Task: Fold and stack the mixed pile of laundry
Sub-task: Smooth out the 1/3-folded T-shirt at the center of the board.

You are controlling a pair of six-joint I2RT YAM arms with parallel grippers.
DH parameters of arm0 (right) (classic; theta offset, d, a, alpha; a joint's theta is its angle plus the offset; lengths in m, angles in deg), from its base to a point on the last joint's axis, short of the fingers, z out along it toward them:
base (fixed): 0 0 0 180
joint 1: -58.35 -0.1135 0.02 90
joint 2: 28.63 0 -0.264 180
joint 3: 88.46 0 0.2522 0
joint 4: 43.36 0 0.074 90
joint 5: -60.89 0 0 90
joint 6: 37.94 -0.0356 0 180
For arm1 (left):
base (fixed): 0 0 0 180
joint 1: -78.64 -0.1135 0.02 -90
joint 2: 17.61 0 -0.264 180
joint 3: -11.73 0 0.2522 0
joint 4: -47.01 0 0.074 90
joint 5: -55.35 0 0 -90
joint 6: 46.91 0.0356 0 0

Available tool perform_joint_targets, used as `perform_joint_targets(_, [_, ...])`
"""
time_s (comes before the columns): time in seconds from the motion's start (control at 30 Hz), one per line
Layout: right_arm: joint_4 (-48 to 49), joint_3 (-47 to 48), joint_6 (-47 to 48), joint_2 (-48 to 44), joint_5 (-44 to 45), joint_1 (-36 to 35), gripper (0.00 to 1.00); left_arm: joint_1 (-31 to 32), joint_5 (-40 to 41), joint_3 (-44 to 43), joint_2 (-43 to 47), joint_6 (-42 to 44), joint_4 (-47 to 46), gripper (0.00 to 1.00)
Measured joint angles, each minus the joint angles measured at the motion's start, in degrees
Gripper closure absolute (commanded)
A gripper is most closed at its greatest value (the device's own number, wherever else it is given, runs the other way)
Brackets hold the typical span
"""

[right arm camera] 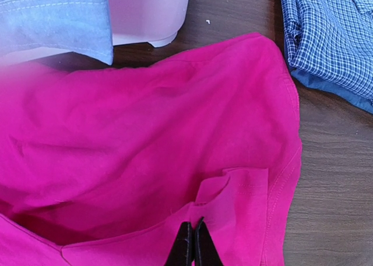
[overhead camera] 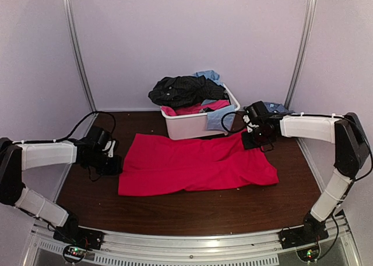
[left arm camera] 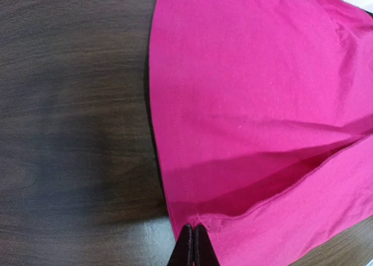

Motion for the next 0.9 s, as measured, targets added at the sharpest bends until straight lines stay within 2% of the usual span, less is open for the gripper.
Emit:
perform_joint_targets(0.07, [0.1, 0.0, 0.1, 0.6, -0.2, 0.1, 0.75, 0.0, 0.2, -0.9, -1.6, 0.3, -0.1, 0.8])
perform_joint_targets(0.13, [-0.1, 0.0, 0.4, 1.0, -0.7, 0.3, 0.6, 0.0, 0.6, -1.9, -2.9, 0.7, -0.1, 0.62])
perform_joint_targets(0.2, [-0.2, -0.2, 0.3, 0.7, -2.1, 1.0, 0.49, 0.0, 1.0, -2.3, -3.4, 0.3, -0.4, 0.53])
perform_joint_targets(0.3, [-0.1, -3.3, -0.7, -2.8, -5.2, 3.3, 0.41, 0.0, 0.9, -1.8, -2.3, -0.9, -0.6, 0.46])
perform_joint_targets(0.53, [-2.0, -15.4, -4.3, -20.2, -12.5, 8.6, 0.38, 0.0, -3.6, 8.3, 9.5, -6.8, -0.8, 0.44])
perform_joint_targets(0.8, [-3.8, -26.4, -8.4, -22.9, -15.8, 11.5, 0.38, 0.6, -6.1, 14.1, 11.7, -12.3, 0.0, 0.45])
perform_joint_targets(0.87, [-3.9, -26.8, -8.9, -21.9, -15.8, 12.7, 0.44, 1.1, -6.4, 14.2, 11.3, -12.9, -1.0, 0.48])
perform_joint_targets(0.9, [-3.6, -26.9, -9.0, -21.4, -15.8, 12.9, 0.52, 1.3, -6.6, 14.2, 11.1, -13.1, -1.7, 0.51])
